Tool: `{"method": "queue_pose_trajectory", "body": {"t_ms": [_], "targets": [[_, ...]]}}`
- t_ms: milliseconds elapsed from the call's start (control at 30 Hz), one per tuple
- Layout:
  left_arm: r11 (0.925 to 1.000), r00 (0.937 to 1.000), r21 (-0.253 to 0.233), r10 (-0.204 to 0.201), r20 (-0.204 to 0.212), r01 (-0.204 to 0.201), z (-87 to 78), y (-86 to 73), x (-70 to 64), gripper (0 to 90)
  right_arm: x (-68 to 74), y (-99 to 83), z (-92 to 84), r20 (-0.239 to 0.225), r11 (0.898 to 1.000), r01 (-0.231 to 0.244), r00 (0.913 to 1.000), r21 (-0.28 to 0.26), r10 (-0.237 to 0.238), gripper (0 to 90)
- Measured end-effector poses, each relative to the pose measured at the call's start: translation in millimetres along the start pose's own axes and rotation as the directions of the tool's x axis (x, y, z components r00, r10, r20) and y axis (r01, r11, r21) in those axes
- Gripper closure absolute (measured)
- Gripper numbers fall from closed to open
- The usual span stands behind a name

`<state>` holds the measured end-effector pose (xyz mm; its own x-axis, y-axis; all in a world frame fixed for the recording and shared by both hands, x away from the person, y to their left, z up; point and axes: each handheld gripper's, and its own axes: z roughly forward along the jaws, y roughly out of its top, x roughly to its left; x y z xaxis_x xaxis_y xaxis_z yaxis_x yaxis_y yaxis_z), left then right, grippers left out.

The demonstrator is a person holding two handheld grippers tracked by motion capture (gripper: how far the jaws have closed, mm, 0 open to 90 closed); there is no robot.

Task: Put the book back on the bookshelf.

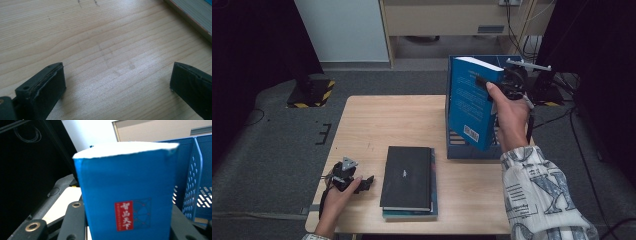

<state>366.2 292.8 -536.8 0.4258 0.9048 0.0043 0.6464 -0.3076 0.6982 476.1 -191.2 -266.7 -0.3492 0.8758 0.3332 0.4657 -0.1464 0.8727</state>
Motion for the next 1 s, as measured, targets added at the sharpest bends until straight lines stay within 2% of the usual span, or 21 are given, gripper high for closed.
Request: {"method": "queue_pose_trajectory", "body": {"t_ms": [367,600,800,1000], "targets": [[1.0,1.0,0.0,0.004,0.003,-0.004,-0.1,-0.1,-0.1,0.0,-5.8,2.3,15.1,0.037,1.0,-0.023,0.9991,0.004,0.023,59.9],[1.0,1.0,-0.002,0.0,0.004,0.0,0.1,-0.1,-0.3,0.0,-5.9,4.4,27.1,0.052,1.0,-0.017,0.9985,0.002,0.017,60.0],[1.0,1.0,0.0,0.005,0.008,-0.005,0.2,0.3,0.0,0.0,-9.2,4.4,31.9,0.094,1.0,-0.013,0.9955,-0.016,0.014,59.8],[1.0,1.0,0.0,0.005,0.008,-0.005,0.2,0.3,0.1,0.0,-10.2,4.2,37.5,0.104,1.0,-0.017,0.9944,-0.019,0.019,59.9]]}}
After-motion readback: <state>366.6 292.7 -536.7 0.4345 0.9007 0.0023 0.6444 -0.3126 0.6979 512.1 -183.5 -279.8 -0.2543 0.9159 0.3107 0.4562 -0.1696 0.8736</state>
